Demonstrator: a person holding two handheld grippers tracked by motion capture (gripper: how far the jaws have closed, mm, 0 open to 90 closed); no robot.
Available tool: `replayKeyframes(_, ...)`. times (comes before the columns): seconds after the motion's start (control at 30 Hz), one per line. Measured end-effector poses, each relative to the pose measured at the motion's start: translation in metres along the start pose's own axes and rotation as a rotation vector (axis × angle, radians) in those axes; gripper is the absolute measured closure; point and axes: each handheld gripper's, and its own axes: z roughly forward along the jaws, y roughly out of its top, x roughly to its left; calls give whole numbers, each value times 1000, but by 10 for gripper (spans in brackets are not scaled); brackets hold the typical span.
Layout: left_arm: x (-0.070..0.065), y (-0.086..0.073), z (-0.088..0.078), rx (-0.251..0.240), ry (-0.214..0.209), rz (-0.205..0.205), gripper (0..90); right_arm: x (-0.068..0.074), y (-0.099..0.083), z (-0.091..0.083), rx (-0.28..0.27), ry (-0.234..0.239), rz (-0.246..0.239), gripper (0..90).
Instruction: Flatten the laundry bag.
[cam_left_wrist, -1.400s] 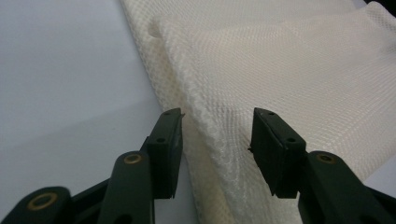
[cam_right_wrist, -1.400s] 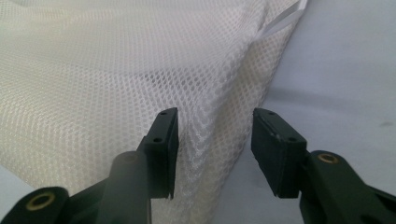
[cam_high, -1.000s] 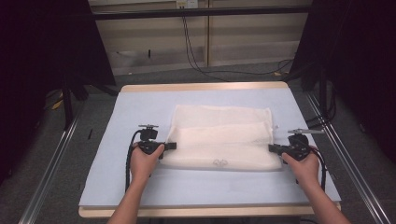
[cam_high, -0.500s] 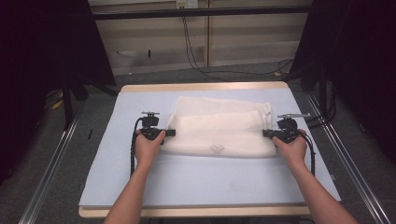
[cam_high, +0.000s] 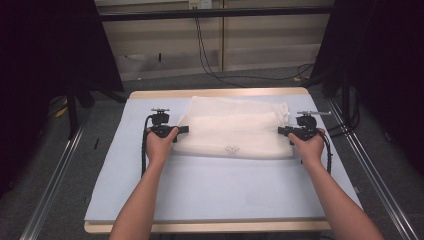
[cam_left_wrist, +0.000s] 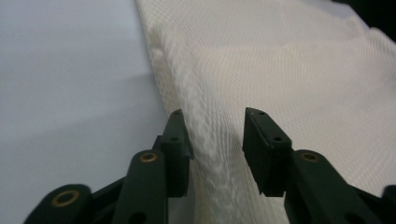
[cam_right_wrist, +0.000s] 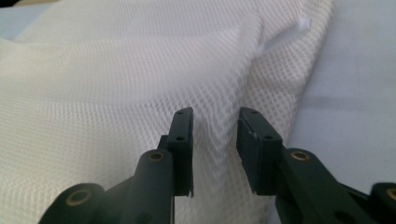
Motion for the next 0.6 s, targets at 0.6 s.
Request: replayKeyframes(0.6,-10,19,-15,-63,-14,30,831,2,16,-12,-70,47,7,831)
